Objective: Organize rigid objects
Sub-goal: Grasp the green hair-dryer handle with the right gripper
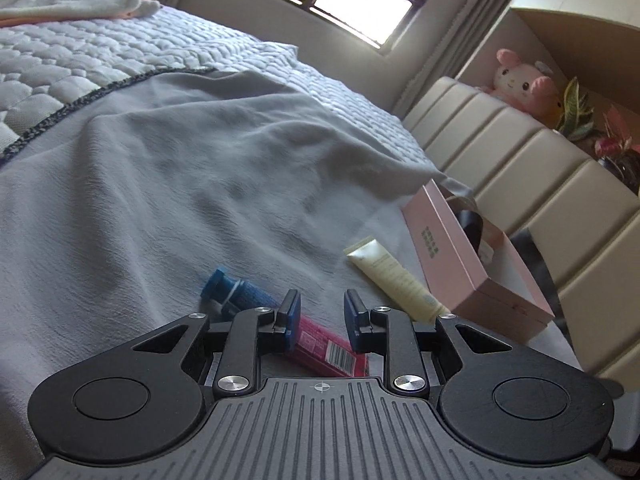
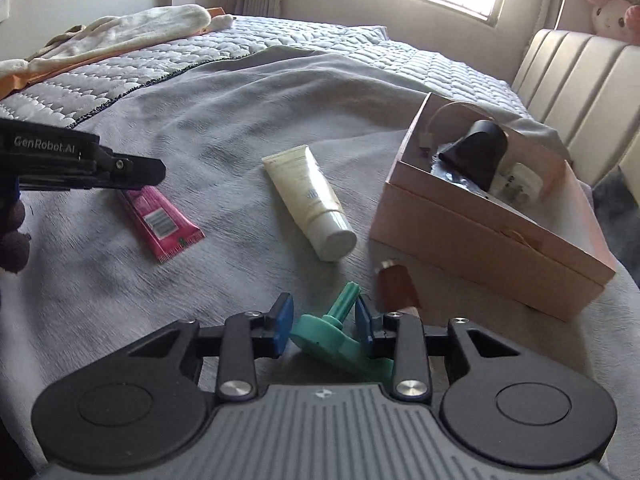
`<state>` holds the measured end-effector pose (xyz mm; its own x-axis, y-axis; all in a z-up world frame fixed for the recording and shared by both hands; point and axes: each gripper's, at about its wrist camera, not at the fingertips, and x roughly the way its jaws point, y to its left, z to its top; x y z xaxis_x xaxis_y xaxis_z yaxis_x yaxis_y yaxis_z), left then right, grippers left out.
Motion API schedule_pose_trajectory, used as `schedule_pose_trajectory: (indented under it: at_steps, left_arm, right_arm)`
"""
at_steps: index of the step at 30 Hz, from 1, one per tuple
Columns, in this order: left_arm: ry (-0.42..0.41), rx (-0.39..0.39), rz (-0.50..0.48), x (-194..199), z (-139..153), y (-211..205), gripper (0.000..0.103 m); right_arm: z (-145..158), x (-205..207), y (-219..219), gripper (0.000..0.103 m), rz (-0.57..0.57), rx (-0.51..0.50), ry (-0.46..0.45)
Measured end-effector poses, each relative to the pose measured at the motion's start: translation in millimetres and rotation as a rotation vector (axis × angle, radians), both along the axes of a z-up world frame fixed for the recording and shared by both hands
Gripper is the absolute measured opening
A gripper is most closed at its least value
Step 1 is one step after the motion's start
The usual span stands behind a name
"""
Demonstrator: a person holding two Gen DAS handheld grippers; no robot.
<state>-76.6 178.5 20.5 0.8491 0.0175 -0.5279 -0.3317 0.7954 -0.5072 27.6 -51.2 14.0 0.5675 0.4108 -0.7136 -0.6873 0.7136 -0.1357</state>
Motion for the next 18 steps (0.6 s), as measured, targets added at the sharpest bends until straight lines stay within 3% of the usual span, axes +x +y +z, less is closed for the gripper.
schedule_pose_trajectory:
  at_steps: [1, 3, 5, 9, 15, 18]
  left_arm:
    - [-0.006, -0.019, 0.027, -1.9, -0.8, 3.8, 0.026]
    - [-0.013, -0.054, 0.082, -6.2, -2.5, 11.4, 0.025]
    - [-0.026, -0.068, 0.13, -12.8, -2.4, 14.5, 0.025]
    - [-0.037, -0.012, 0.241, -35.9, -0.7, 10.0, 0.025]
    - [0.049, -0.104, 0.21, -27.5, -13.6, 4.6, 0.025]
    - [0.072, -0.07, 0.219, -4.8, -10.2, -3.1, 0.029]
  right_arm:
    - [-0.6, -0.4, -6.4, 0.044, -0.014, 0.007, -0.003]
    - [-1.7, -0.5, -21.6, 0.066, -0.056, 0.036, -0.02]
    - [-3.3, -1.5, -37.0, 0.067, -0.073, 0.068, -0.027]
    - [-4.0, -7.8, -71.2, 0.068, -0.096, 0.145, -0.063]
    - [-16.9, -7.8, -105.7, 0.074, -0.175, 0.227, -0.105]
    - [-24.6, -5.2, -111.3, 0.078, -0.193, 0.26, -0.077]
